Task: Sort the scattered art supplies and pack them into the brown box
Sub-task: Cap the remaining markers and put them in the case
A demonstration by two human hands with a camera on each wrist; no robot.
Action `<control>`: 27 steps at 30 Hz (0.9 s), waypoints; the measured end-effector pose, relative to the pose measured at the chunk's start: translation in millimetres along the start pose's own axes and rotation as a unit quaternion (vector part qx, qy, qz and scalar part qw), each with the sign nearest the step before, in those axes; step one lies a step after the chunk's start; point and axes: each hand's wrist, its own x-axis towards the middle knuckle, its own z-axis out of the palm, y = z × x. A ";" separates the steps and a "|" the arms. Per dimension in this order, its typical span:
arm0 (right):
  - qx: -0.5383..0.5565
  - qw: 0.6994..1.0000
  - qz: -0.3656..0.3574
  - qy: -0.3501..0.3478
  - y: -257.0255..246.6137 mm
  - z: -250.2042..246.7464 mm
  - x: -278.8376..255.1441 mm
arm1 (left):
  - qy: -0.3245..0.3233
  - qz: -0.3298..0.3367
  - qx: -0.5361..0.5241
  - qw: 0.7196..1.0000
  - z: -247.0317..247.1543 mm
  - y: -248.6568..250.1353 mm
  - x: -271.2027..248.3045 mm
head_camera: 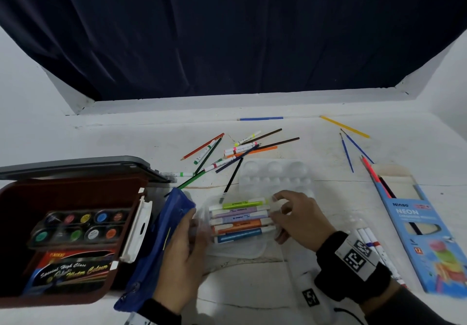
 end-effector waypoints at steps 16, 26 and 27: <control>-0.005 0.995 0.000 0.099 19.9 -60.5 -22.1 | -0.114 0.015 0.439 0.891 10.7 16.9 25.5; 0.003 0.999 0.004 0.049 31.7 -101.6 -9.6 | -0.017 0.020 0.289 0.957 8.7 37.9 22.4; 0.008 0.999 0.005 0.046 33.4 -105.6 -7.6 | 0.001 0.025 0.283 0.959 9.7 41.8 22.6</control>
